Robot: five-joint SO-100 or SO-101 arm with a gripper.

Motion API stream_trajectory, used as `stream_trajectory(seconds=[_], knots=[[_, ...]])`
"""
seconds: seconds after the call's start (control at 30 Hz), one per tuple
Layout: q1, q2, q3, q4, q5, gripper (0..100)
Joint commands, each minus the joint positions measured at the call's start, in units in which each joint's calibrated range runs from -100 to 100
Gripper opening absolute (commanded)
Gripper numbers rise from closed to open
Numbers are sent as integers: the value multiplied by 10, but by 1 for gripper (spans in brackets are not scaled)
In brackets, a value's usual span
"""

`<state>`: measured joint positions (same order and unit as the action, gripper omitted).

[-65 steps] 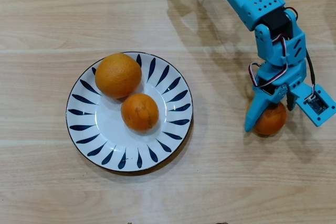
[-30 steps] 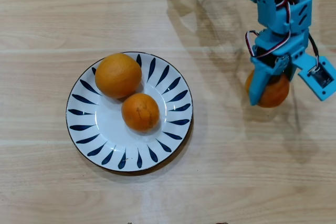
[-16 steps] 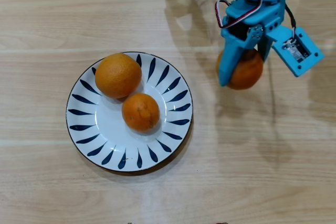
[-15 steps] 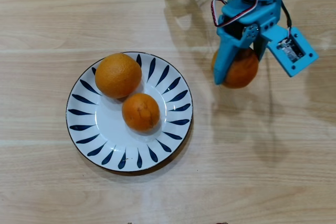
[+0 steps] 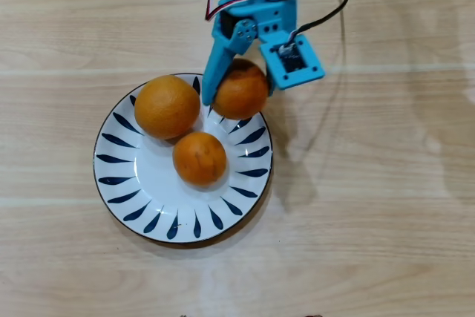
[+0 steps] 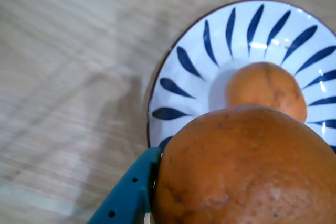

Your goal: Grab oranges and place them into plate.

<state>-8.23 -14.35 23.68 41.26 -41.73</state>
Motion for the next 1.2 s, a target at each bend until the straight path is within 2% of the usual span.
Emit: stream_trajectory(seconds=[0.0,0.13,0.33,0.53,0.67,0.93,0.97,1.17], knots=[[25,-48,66,-84,4,35],[28,-53,83,-102,4,36],[20,-53,85,-102,4,55],[11,-54,83,-95,1,56],[7,-91,88,-91,13,46],[13,-270,151,37,150,2],[12,-319,201,40,192,3],[7,-479,401,34,302,2]])
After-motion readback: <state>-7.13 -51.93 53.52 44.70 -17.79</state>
